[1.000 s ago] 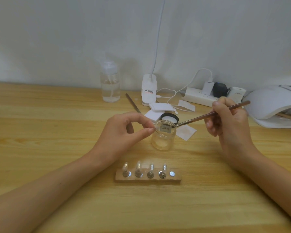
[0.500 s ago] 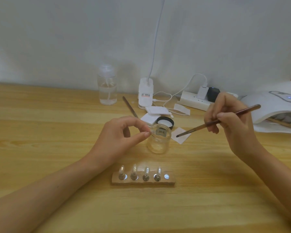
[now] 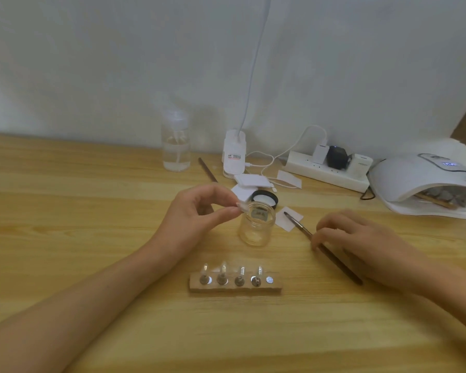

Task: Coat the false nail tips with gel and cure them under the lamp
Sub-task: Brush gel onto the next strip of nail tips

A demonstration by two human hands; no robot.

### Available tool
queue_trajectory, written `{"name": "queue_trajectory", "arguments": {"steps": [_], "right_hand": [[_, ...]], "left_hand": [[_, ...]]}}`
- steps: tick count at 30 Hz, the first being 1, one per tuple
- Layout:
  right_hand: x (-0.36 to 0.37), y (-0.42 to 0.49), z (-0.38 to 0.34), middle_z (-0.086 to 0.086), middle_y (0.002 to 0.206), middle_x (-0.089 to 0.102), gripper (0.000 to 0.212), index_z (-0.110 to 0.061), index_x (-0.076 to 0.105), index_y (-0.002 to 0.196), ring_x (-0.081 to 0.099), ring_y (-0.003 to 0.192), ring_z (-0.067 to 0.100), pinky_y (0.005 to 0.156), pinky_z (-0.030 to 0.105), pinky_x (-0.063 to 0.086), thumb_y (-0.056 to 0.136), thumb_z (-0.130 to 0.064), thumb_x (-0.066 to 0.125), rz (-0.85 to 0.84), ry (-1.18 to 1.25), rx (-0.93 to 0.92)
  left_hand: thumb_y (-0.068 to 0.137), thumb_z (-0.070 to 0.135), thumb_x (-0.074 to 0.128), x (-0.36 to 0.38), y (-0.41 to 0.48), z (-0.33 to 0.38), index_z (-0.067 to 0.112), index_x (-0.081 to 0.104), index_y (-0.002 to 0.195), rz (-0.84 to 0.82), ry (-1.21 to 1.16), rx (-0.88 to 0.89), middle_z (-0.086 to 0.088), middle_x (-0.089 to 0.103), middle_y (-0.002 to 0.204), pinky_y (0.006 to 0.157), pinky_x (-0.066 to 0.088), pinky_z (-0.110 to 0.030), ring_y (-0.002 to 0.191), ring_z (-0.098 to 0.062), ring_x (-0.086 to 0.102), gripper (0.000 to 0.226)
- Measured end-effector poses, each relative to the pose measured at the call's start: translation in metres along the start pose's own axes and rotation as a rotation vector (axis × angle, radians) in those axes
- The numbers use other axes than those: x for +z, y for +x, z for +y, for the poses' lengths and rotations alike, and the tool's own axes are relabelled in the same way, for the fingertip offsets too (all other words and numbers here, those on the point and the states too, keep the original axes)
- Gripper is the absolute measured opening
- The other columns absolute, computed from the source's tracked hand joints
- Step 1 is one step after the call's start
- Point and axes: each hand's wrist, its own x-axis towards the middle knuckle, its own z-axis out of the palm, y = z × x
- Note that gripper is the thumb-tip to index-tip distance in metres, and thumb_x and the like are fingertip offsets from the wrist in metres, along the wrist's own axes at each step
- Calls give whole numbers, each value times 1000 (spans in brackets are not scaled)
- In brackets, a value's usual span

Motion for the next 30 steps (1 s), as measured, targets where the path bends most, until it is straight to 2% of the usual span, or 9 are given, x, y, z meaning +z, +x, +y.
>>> {"name": "queue_trajectory", "arguments": {"steps": [3,6,8,11,15,18,21,26,30], "right_hand": [[-16,21,-8,-22,106,52,40,-41,62,114,53,93,3,70,16,46,92,-10,50,92,251,59],[-24,55,-36,-16,92,60,22,-32,68,106,60,83,9,62,13,47,86,-25,64,199,582,110],[-22,76,-56,-14,89,62,24,-34,69,102,60,76,10,61,16,49,80,-29,73,195,702,137],[-18,95,-75,-9,82,62,21,-27,72,92,55,68,9,60,17,48,77,-15,80,207,820,143],[-17,100,-82,-15,69,60,15,-19,72,80,49,60,4,55,11,41,75,-9,82,220,1011,214],[-16,83,-80,-14,66,59,11,-16,73,79,44,55,1,48,8,35,73,-18,81,223,1130,292],[-12,51,-80,-12,71,66,13,-22,76,79,43,55,-1,51,8,37,69,-28,80,191,1117,356],[5,25,-87,-3,82,69,12,-35,75,72,46,60,0,62,12,42,63,-40,81,146,1003,406],[11,27,-89,-7,80,67,17,-38,73,72,45,59,0,60,14,41,69,-28,87,148,961,405]], "left_hand": [[72,38,81,0,-1,4,25,72,84,-11,-89,-27,2,77,92,83,51,-58,81,-50,59,20],[69,38,85,-1,-2,7,21,65,79,-56,-154,-65,-1,77,89,95,45,-65,95,-53,62,29],[67,37,84,-3,-2,7,23,63,77,-83,-162,-79,-2,77,88,97,47,-61,94,-38,70,27],[71,31,79,-6,-2,5,20,59,77,-115,-187,-64,-3,77,88,93,54,-42,89,-17,73,24],[78,25,78,-6,0,5,14,55,78,-141,-240,-78,1,75,78,61,45,-11,60,0,61,26],[91,42,64,-5,0,7,20,61,80,-127,-188,-88,-3,76,91,53,36,-16,50,-6,40,24],[98,48,41,-4,0,6,32,68,72,-22,-174,-123,2,76,95,47,33,-12,47,-6,39,41],[104,31,42,-4,3,-1,14,61,69,-37,-78,-172,3,67,68,47,34,-12,48,-6,42,43],[103,29,44,-4,2,-3,14,60,67,-82,-54,-157,2,64,64,51,37,-10,49,-5,43,43]]}}
